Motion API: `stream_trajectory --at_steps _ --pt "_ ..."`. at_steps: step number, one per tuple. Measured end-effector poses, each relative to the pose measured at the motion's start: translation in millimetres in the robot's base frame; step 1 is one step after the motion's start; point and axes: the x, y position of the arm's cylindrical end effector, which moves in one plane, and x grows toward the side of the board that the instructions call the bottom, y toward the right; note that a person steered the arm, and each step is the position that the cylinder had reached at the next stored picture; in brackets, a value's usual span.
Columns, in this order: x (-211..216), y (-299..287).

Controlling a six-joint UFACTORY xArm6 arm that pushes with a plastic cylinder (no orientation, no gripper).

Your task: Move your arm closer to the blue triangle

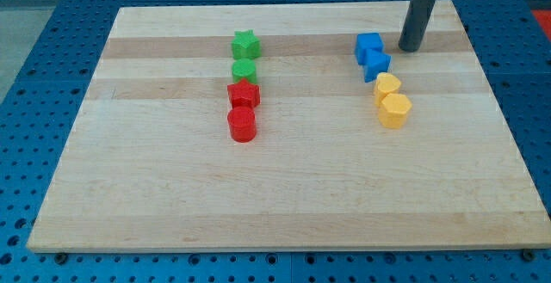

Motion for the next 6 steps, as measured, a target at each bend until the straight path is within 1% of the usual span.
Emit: stream_trajectory --at_steps 1,3,4,6 --pt "0.0 0.0" --pt "18.3 0.0" --pt "18.3 0.0" --pt "22.1 -20.0"
